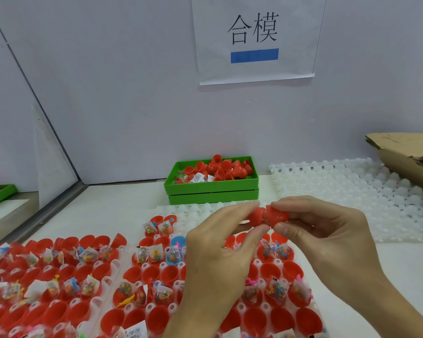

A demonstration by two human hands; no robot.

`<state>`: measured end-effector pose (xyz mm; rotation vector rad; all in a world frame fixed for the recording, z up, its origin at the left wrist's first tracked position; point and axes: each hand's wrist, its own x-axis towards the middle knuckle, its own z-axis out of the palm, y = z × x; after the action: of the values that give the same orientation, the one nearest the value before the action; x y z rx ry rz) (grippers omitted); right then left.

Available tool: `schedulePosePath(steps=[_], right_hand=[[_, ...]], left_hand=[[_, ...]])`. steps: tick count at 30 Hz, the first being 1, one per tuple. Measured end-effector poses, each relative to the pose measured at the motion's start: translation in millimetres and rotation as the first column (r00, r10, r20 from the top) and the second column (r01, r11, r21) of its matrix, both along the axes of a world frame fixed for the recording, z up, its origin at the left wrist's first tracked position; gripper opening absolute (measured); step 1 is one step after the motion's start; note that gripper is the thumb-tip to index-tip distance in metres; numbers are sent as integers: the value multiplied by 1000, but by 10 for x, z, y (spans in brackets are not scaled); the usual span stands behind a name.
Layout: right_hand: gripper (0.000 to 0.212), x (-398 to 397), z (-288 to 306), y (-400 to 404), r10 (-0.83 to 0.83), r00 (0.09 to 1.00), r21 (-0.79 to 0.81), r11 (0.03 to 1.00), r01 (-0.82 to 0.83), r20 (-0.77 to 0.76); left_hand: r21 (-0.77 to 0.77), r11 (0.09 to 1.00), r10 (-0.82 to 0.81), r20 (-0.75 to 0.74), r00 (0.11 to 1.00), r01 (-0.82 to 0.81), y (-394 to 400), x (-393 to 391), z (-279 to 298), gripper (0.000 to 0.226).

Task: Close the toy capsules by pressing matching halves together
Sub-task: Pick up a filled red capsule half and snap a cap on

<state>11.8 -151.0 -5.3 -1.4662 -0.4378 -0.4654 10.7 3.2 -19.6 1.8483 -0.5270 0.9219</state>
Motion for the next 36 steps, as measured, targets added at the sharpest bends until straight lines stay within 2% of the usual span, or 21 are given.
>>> schedulePosePath(steps=[3, 7, 11, 15, 18, 21, 29, 32, 36], right_hand=[[26, -8, 11, -8, -5, 1000, 26, 1000, 5, -11], [26, -30, 19, -6, 33, 999, 26, 999, -32, -30], [30, -38, 24, -12, 99, 994, 10, 995, -98, -52], [29, -43, 21, -4, 106, 992, -5, 994, -107, -68], [28, -39, 15, 3, 75, 995, 5, 997, -75, -71], [27, -34, 18, -3, 62, 996, 10, 998, -61, -65], [36, -41, 44, -31, 147, 988, -12, 989, -148, -47], [26, -51, 46, -33, 104, 993, -29, 994, -106, -51], [25, -54, 34, -8, 29, 997, -26, 999, -32, -77]], left_hand=[[-199, 970, -168, -149, 975, 137, 21, -9, 28, 38], [-204, 958, -249, -245, 937, 201, 31, 21, 51, 40], [-246, 943, -288, -269, 919, 223, 73, 34, 70, 31], [-277, 919, -362, -308, 880, 282, 106, 11, 83, 35], [-263, 917, -375, -309, 874, 301, 107, -5, 99, 38], [-279, 908, -390, -282, 877, 314, 113, -17, 122, 31], [-305, 904, -386, -278, 879, 300, 113, -3, 138, 32], [-324, 893, -406, -284, 869, 311, 99, 3, 125, 34], [-308, 897, -410, -304, 860, 318, 90, 2, 108, 34]])
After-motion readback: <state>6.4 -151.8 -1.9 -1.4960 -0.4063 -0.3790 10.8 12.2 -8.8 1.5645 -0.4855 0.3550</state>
